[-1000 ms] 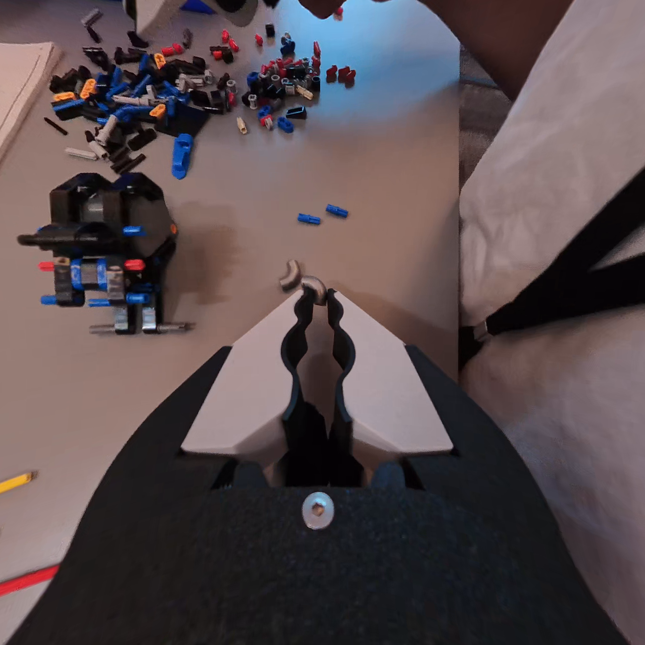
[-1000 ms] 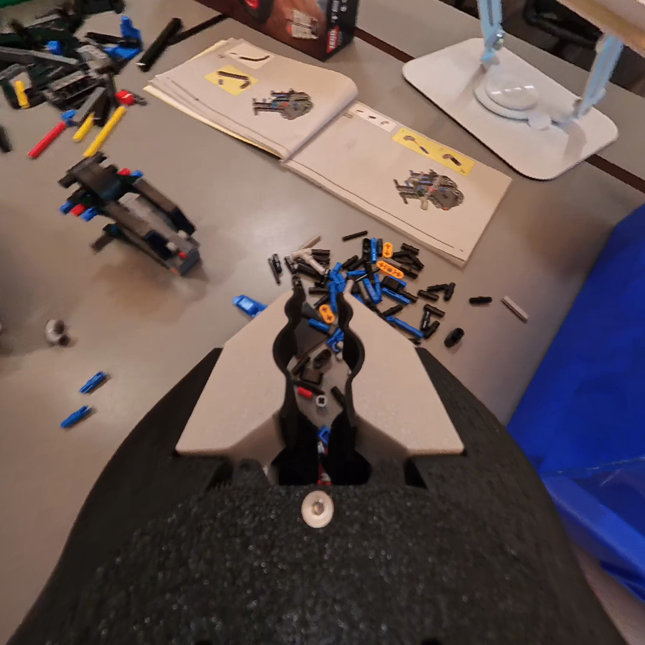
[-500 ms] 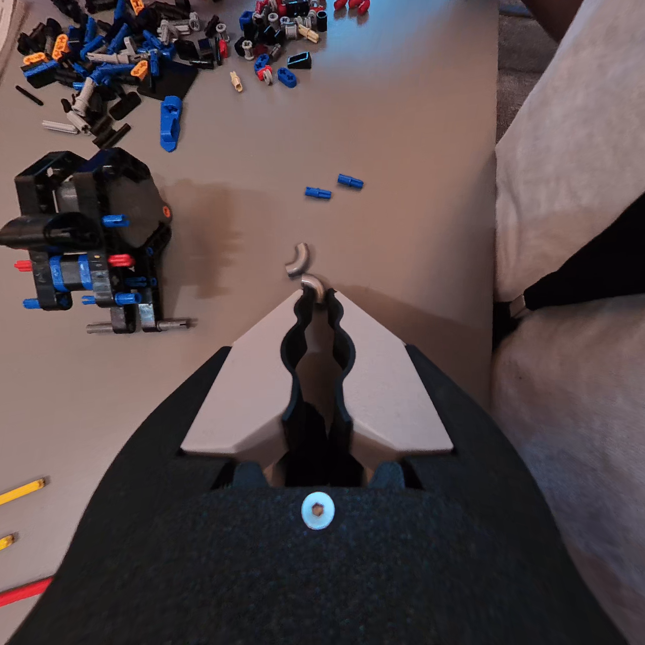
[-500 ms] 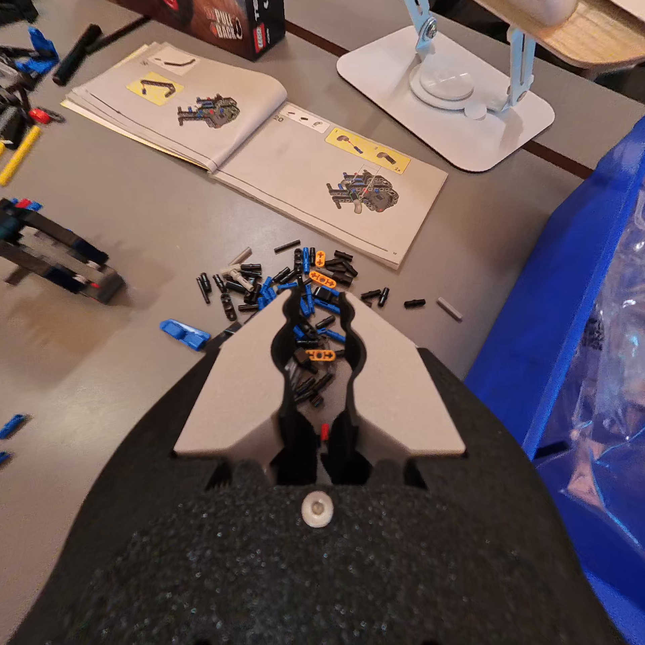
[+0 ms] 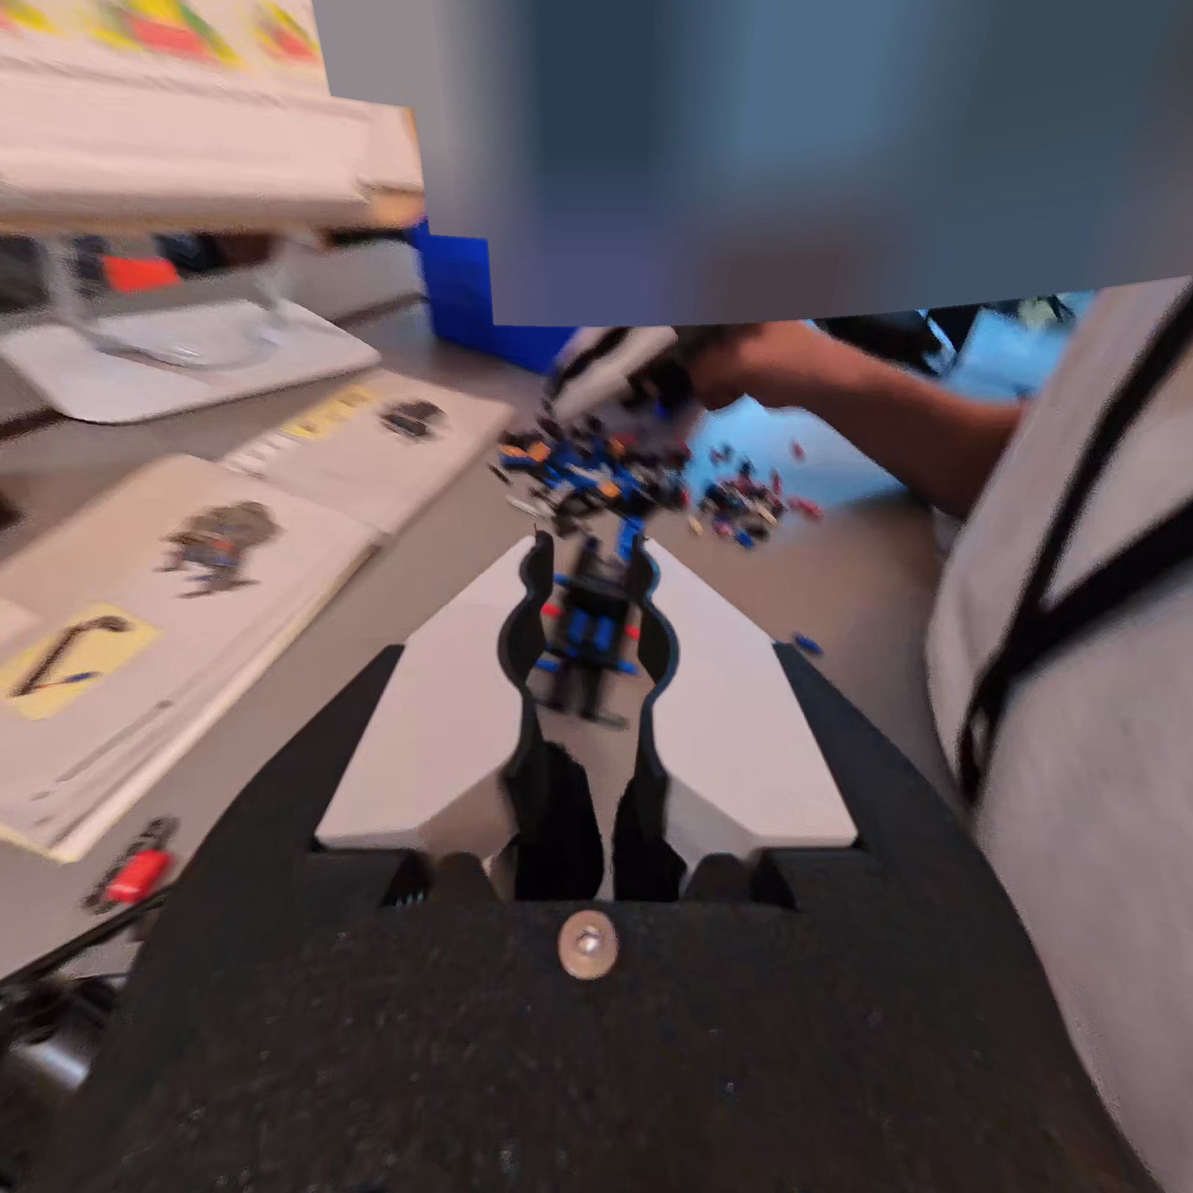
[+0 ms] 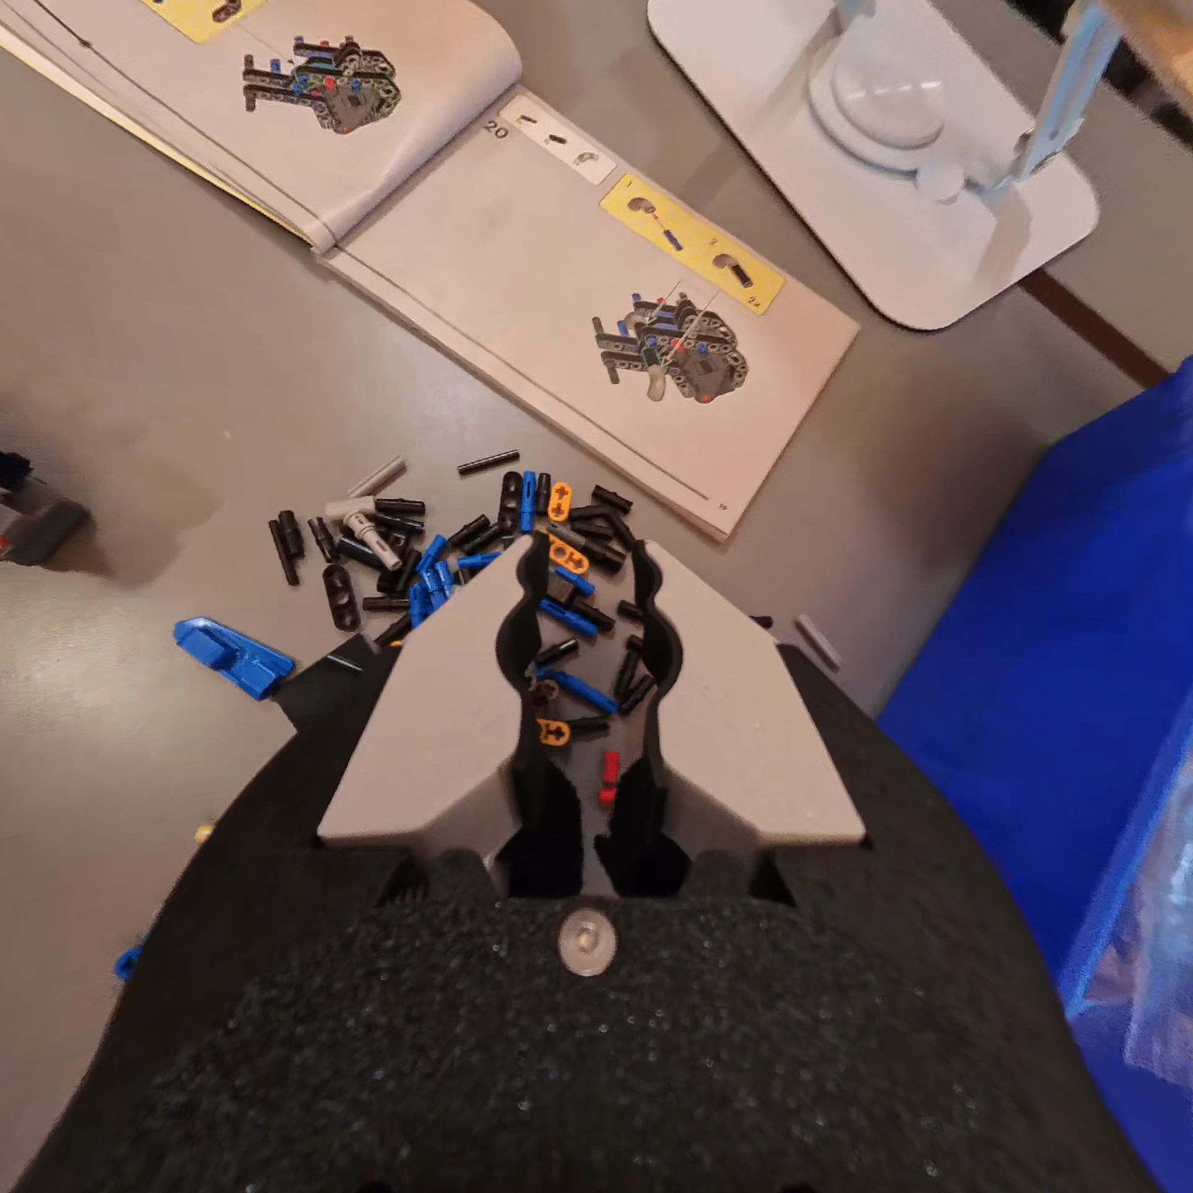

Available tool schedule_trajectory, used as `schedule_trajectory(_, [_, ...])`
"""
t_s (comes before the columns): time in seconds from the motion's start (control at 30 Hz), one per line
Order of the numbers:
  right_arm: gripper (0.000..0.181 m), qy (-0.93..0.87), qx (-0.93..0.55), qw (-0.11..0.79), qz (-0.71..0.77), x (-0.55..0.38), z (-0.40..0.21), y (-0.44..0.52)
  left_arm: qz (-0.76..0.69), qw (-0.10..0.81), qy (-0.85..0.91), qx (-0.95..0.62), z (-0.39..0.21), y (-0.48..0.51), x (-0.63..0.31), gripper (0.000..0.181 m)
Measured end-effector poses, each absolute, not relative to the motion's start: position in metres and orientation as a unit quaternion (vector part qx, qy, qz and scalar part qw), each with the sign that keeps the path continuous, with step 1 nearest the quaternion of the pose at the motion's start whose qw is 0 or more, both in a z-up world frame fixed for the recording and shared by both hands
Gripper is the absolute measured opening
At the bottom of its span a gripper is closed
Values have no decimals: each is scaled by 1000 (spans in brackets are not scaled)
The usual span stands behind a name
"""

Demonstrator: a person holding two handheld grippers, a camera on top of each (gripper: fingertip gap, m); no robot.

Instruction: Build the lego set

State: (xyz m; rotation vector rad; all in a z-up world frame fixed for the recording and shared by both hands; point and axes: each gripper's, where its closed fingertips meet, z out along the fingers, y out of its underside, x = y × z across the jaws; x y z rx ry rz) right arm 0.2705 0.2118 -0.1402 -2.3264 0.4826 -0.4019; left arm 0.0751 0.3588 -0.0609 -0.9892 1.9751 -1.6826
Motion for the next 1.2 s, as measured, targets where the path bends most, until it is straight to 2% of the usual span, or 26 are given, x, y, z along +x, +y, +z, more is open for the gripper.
schedule_trajectory(0.17, [27,174,-910,341,-158,278,-146,217,-544,239,655,-467,-63,407,137,18])
schedule_trajectory(0.33, [28,194,-902,361,-137,262,-152,223,-491,253,684,-477,-80,413,163,21])
schedule_trajectory(0.47, [26,212,-888,374,-167,272,-146,212,-519,261,664,-471,-84,409,169,20])
schedule_trajectory(0.63, [27,237,-891,366,-127,273,-156,217,-509,267,674,-464,-91,412,163,20])
schedule_trajectory(0.83, [22,266,-895,342,-110,280,-172,213,-489,272,694,-453,-99,412,161,20])
schedule_trajectory(1.0, [9,267,-894,346,-96,280,-173,214,-497,261,697,-445,-99,404,159,20])
schedule_trajectory(1.2, [4,256,-895,354,-93,278,-169,215,-497,263,699,-441,-99,401,158,19])
